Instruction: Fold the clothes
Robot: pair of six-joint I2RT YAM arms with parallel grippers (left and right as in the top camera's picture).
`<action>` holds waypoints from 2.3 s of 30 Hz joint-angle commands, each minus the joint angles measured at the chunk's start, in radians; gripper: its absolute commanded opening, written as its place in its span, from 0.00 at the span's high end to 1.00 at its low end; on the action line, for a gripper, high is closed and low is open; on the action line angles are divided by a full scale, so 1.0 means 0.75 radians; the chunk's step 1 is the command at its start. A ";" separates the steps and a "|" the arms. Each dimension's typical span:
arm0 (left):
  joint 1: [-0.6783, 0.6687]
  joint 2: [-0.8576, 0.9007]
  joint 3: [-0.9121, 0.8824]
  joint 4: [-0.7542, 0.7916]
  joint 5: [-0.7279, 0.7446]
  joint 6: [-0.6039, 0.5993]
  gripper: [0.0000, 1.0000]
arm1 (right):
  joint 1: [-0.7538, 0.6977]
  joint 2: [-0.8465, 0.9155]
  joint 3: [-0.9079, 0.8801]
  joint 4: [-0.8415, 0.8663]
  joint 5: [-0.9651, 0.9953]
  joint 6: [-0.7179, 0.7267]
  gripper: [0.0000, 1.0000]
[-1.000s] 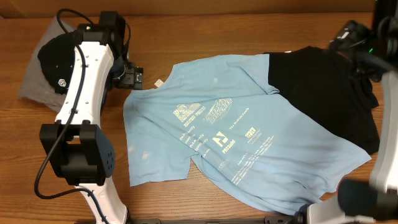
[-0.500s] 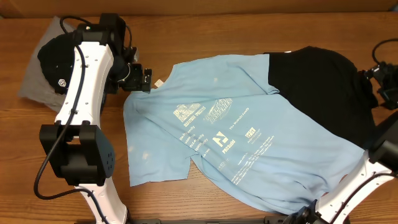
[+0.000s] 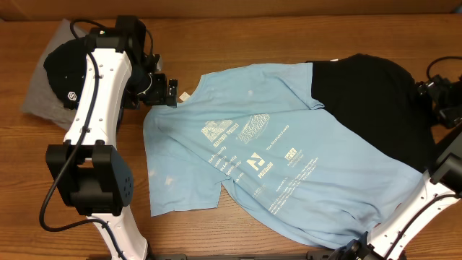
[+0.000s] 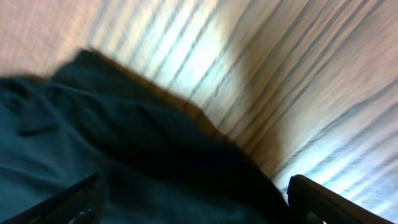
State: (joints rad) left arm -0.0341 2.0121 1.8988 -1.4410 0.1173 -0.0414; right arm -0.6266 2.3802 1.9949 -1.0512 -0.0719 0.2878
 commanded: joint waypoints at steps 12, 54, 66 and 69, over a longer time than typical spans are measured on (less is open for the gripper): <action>-0.017 -0.053 0.021 0.007 0.020 0.024 0.00 | -0.039 -0.015 -0.053 -0.038 0.031 0.092 0.96; -0.359 0.102 -0.035 0.392 -0.021 0.142 0.00 | -0.281 -0.532 0.840 -0.529 -0.870 -0.028 0.58; -0.382 0.387 -0.035 0.452 -0.052 0.114 0.02 | 0.004 -0.678 0.840 -0.751 -0.873 -0.153 0.58; -0.383 0.415 -0.035 0.481 -0.049 0.115 0.04 | 0.051 -0.678 0.840 -0.776 -0.873 -0.178 0.58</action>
State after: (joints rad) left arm -0.3202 2.3089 1.8706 -1.0946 0.0887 0.0536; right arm -0.6098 1.8805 2.6160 -1.6268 -0.7181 0.1986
